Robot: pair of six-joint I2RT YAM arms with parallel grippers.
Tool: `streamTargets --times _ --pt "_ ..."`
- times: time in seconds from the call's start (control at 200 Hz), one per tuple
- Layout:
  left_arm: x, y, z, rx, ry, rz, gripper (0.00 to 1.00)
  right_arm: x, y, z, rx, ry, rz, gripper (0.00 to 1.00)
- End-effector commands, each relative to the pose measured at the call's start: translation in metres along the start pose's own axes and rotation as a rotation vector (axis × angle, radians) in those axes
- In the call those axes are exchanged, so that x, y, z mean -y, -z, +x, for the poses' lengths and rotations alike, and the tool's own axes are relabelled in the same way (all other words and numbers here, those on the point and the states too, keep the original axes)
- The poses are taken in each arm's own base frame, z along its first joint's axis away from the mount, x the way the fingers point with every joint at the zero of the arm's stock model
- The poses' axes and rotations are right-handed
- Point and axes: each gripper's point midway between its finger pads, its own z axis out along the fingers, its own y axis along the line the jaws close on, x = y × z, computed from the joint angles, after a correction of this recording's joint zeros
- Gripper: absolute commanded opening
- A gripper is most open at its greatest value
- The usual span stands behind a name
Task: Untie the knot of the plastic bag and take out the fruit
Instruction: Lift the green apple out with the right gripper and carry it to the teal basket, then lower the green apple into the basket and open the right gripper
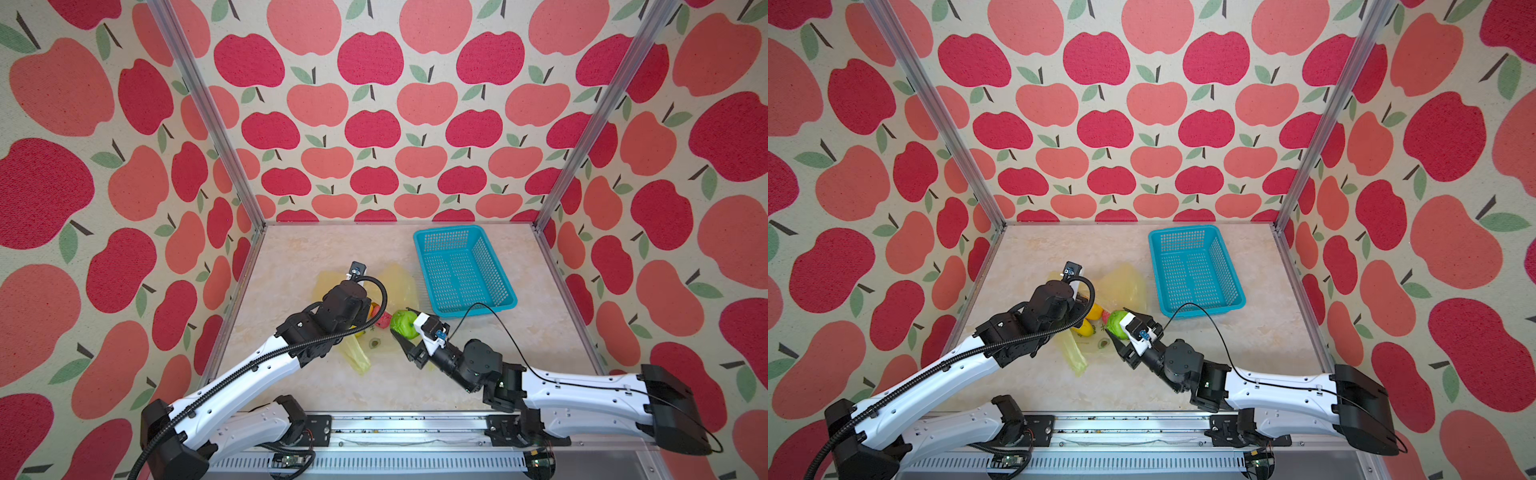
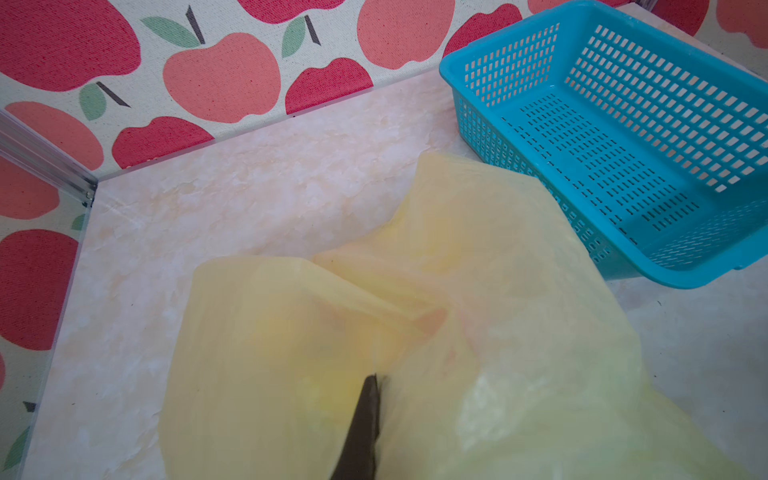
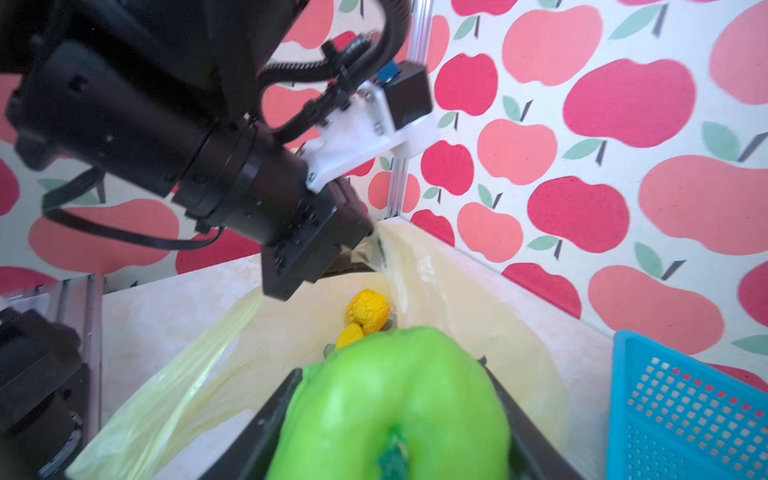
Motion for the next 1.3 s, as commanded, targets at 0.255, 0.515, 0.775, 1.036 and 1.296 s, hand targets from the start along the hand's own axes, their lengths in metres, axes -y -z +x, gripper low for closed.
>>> streamTargets --times 0.255,0.515,0.775,1.036,1.296 --pt "-0.005 -0.004 0.007 -0.012 -0.022 -0.026 0.00 0.181 0.020 0.019 -0.191 -0.124 0.510 0.32" --pt "-0.006 -0.005 0.008 -0.021 -0.031 -0.034 0.00 0.232 0.001 0.113 -0.588 -0.264 0.529 0.36" --pt "-0.005 -0.009 0.010 -0.032 -0.037 -0.037 0.00 0.229 -0.034 0.179 -0.811 -0.311 0.434 0.37" --pt "-0.006 -0.010 0.011 -0.034 -0.043 -0.045 0.00 0.229 -0.048 0.230 -0.974 -0.327 0.424 0.35" --pt "-0.004 -0.009 0.010 -0.031 -0.045 -0.037 0.00 0.226 -0.055 0.247 -1.003 -0.342 0.407 0.44"
